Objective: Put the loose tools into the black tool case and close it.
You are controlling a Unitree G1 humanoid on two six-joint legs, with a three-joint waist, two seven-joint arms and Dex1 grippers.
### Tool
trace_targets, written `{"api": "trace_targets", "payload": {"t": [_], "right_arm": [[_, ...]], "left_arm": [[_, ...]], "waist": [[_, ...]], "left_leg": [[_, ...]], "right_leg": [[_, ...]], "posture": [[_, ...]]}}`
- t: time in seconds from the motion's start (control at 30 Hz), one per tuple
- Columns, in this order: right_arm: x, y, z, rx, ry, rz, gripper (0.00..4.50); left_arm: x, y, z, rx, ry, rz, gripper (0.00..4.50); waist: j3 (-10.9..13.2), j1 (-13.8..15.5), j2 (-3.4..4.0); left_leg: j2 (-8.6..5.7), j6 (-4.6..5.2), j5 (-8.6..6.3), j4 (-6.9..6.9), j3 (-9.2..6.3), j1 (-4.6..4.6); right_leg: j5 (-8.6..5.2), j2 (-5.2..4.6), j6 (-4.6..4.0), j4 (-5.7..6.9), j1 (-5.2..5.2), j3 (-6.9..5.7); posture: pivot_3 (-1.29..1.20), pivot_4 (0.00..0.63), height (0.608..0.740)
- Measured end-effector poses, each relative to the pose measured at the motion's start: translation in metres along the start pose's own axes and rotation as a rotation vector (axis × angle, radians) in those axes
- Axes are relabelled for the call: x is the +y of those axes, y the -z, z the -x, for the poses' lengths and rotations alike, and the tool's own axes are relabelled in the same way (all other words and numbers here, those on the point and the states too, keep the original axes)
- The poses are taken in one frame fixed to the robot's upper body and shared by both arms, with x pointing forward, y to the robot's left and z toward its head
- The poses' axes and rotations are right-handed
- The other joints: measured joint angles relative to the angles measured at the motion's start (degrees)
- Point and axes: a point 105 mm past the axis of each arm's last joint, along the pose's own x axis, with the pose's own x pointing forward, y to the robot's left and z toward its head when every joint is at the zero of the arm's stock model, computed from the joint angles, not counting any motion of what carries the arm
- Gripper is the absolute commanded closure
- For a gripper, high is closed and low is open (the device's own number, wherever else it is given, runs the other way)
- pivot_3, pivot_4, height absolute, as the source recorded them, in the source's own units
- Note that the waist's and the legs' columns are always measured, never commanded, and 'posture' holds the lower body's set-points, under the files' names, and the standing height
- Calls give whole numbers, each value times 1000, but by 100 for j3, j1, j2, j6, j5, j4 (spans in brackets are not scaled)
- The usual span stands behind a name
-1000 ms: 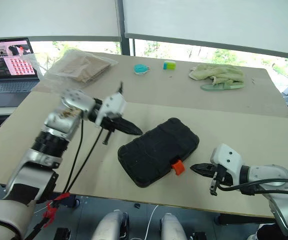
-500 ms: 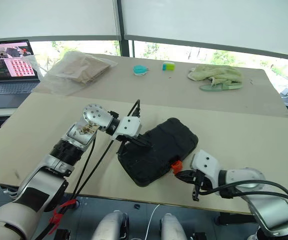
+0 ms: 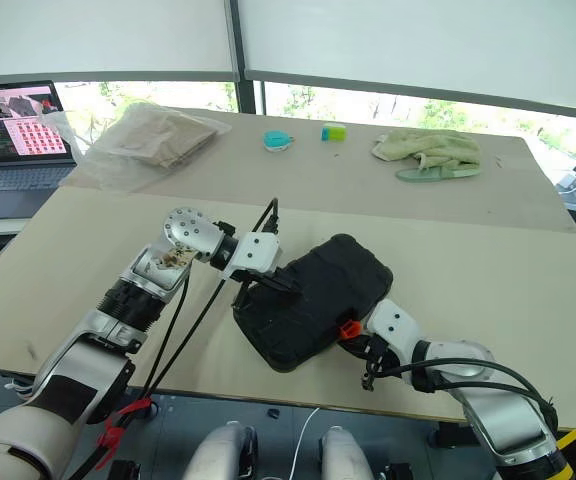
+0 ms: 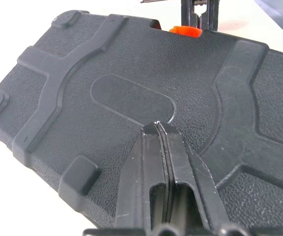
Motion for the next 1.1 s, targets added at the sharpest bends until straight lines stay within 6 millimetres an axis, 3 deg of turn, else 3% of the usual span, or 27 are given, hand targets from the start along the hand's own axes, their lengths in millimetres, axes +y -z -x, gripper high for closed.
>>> {"api": "trace_targets", "payload": {"t": [0.3,0.6,0.67,0.7,0.8,0.93,1.03,1.1], "right_arm": [[-7,-21,14,-52,54,39,4500],[-9,-40,14,-101,42,95,4500],[-9,-38,17,-81,31,106,4500],[-9,-38,22,-75,16,105,4212],[-18,-41,46,-61,20,72,3359],[-37,-53,99,-91,33,-30,2026],[-38,-54,128,-87,-22,-121,894],[-37,-46,144,-44,-61,-170,301]], "left_arm": [[1,0,-3,-11,-4,-9,4452],[0,-4,-13,-33,15,-18,4452],[1,-3,-11,-35,1,6,3956],[1,-1,-5,-36,-13,41,3853],[-2,12,23,-35,-54,189,2848],[-23,39,95,-41,-176,517,1464],[-38,34,133,-98,-244,660,296],[-51,32,160,-103,-295,731,0]], "waist": [[0,-20,0],[-3,-58,-2],[-3,-57,-2],[-2,-58,-2],[1,-109,3],[8,-189,6],[11,-138,2],[12,-100,-1]], "left_leg": [[0,0,0,17,0,1],[1,1,1,29,-1,5],[0,1,1,29,-1,4],[1,2,1,29,-3,3],[7,1,1,24,-15,3],[10,1,1,14,-38,7],[6,1,0,15,-38,5],[5,1,0,14,-34,5]], "right_leg": [[-2,0,1,27,-4,3],[-3,0,-1,34,0,3],[-3,-1,0,33,0,3],[-3,-1,0,34,-1,4],[-3,2,-1,44,-13,13],[-10,5,-9,58,-16,8],[-14,-6,-4,54,-13,3],[-16,-10,-2,46,-13,2]], "posture": [[0,150,740],[0,150,740],[0,150,740],[0,150,740],[0,150,740],[0,150,740],[0,150,740],[0,150,740]]}}
